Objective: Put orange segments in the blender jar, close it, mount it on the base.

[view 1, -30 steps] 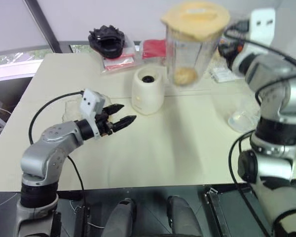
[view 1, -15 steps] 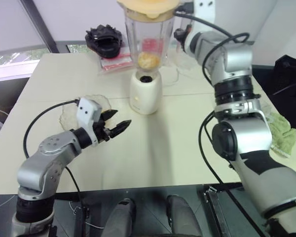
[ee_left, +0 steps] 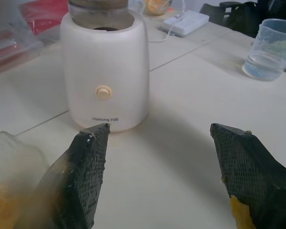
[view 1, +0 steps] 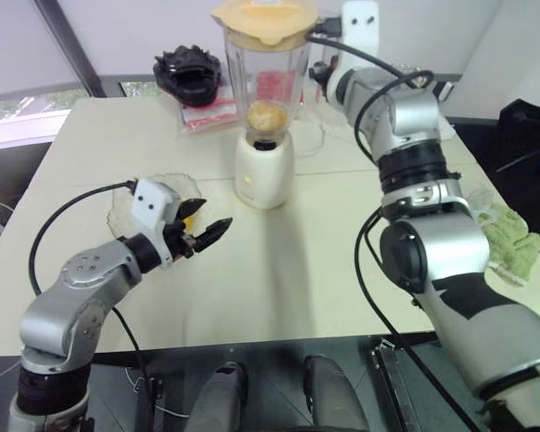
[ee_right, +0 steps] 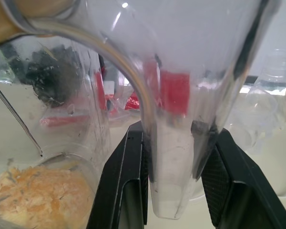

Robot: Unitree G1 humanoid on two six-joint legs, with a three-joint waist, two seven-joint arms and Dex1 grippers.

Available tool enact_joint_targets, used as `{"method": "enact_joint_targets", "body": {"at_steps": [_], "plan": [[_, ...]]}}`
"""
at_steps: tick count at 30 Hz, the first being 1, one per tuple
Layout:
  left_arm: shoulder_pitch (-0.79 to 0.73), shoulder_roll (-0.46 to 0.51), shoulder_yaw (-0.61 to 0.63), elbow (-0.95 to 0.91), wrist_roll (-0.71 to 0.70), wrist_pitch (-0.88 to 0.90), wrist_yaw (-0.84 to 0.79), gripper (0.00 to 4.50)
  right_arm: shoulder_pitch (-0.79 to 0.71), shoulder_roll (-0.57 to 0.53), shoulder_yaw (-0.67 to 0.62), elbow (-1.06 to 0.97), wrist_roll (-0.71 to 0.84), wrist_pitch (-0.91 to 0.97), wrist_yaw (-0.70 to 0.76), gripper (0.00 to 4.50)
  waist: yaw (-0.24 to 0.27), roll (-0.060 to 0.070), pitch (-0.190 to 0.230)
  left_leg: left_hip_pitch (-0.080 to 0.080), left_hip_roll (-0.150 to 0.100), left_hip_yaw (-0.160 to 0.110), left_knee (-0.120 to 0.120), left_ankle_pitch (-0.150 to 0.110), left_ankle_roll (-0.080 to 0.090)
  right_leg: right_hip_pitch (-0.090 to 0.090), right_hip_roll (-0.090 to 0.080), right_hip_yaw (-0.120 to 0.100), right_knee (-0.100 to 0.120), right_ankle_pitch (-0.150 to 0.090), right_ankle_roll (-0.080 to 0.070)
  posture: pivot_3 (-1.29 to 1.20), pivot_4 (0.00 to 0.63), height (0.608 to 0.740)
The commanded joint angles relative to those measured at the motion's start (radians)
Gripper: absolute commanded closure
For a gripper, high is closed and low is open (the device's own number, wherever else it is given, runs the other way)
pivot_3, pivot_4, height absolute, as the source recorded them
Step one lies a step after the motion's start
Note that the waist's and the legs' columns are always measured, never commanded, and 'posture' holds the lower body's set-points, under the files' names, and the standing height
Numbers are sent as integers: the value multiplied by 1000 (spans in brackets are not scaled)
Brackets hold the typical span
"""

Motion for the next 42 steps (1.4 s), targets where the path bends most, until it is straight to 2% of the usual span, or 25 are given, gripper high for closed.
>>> {"method": "enact_joint_targets", "body": {"at_steps": [1,10,16,22,31,33,35,38,42], "plan": [[-20,15,14,-29,-22,-5,-4,986,18,14,-5,-182,18,71,-17,3582,0,0,0,0,0,0,0,0,0,0,0,0,0,0,0,0,150,740],[-45,23,-9,-2,-28,-9,-10,986,102,60,-4,-340,8,164,-83,3582,-1,0,0,0,0,0,0,0,0,-1,0,0,0,0,0,0,150,740],[-40,22,-12,-4,-28,-7,-13,986,136,59,35,-301,-42,87,-106,3582,0,0,0,0,0,0,-2,0,0,-2,0,0,0,0,0,0,150,740],[-43,25,-11,3,-22,-10,-16,986,185,47,104,-248,-81,39,-65,3582,0,0,0,0,0,1,-2,0,0,-1,0,0,0,0,0,0,150,740],[-43,21,-13,1,-18,-15,-14,986,202,38,113,-219,-90,33,-41,3582,0,0,-1,2,0,0,-2,0,0,1,0,0,0,0,0,0,150,740],[-39,19,-14,0,-17,-18,-15,945,207,40,106,-223,-86,32,-40,2561,0,-1,-1,2,0,0,-2,0,0,1,0,0,0,0,0,0,150,740],[-40,18,-16,1,-17,-19,-16,945,212,37,108,-228,-93,26,-37,1787,0,-1,-1,2,0,0,-2,0,0,1,0,0,0,0,0,0,150,740],[-45,17,-14,5,-21,-19,-17,945,231,28,116,-253,-103,27,-25,244,0,0,-1,2,0,0,-2,0,0,1,0,0,0,0,0,0,150,740],[-54,2,-9,8,-33,-16,-9,945,302,3,124,-339,-108,56,0,244,0,0,-1,2,0,0,-2,0,0,0,0,0,0,0,0,0,150,740]]}}
